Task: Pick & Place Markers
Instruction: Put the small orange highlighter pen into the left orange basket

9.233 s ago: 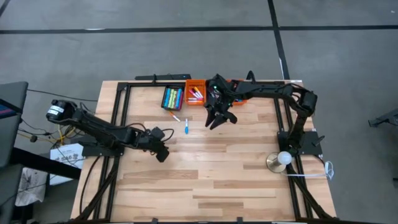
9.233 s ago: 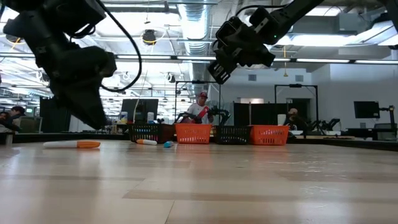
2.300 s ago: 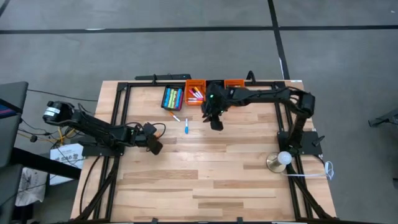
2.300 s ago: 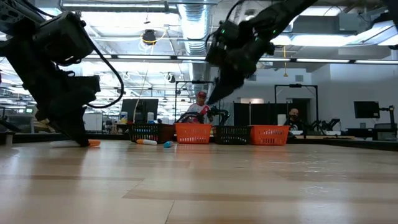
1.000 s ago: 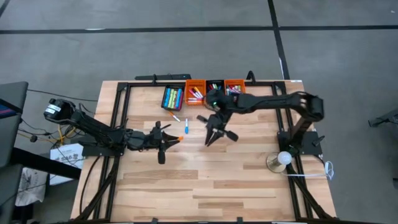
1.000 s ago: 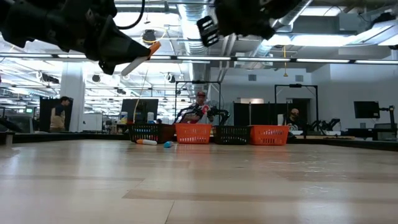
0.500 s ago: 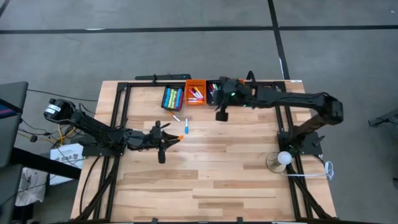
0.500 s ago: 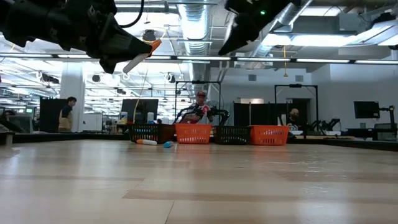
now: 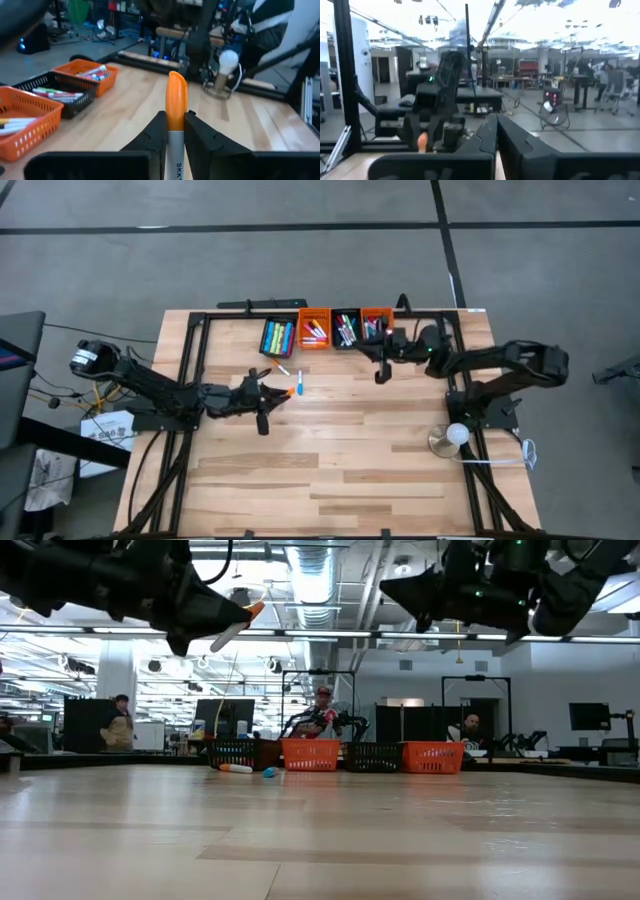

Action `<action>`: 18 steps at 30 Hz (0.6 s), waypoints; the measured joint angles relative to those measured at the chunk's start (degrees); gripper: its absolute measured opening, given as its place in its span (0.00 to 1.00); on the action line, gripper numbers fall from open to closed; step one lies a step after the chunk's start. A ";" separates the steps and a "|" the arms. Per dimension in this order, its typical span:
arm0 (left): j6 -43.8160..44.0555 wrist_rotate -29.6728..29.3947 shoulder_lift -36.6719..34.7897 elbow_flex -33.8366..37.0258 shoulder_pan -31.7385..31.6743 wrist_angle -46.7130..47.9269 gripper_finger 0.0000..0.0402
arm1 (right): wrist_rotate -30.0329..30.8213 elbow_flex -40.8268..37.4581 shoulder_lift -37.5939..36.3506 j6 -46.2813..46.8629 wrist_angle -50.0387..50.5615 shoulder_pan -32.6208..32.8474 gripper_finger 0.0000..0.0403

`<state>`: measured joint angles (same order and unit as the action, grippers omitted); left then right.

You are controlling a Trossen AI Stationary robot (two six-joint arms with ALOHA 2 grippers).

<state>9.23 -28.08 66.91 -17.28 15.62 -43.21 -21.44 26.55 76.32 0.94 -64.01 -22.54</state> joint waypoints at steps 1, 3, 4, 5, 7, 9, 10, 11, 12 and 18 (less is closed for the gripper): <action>0.00 0.01 0.00 0.00 -0.41 -0.84 0.12 | 0.32 0.04 0.94 0.10 -0.24 0.95 0.01; -0.24 0.64 0.00 0.00 -0.99 -2.32 0.12 | -0.09 1.39 3.35 -0.11 0.07 3.00 0.03; -0.54 1.21 0.00 0.00 -1.14 -2.82 0.12 | -1.17 2.32 4.79 -0.98 0.07 4.00 0.04; -0.84 1.80 0.29 0.00 -1.12 -3.54 0.12 | -2.83 3.05 6.19 -1.87 0.13 4.89 0.05; -1.28 2.65 1.69 -0.02 -0.97 -5.24 0.12 | -5.62 5.23 9.03 -3.27 0.40 6.64 0.07; -1.37 2.91 4.11 0.00 -0.79 -7.14 0.12 | -6.09 7.47 11.65 -3.83 0.13 8.56 0.10; -1.42 2.87 5.39 0.00 -0.79 -8.01 0.12 | -6.12 8.55 12.99 -3.97 0.11 9.36 0.11; -1.52 2.92 6.60 0.00 -0.79 -8.75 0.12 | -6.22 9.65 14.39 -4.22 0.22 10.07 0.13; -1.70 2.89 7.75 0.00 -0.79 -9.68 0.12 | -6.57 10.47 15.63 -4.60 0.35 10.67 0.15; -5.34 6.51 12.64 0.00 -0.79 -16.38 0.12 | -7.20 13.86 22.83 -8.73 0.79 13.68 0.26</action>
<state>3.89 -21.57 79.55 -17.28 14.83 -59.59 -28.64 40.41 99.15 -7.79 -63.22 -8.86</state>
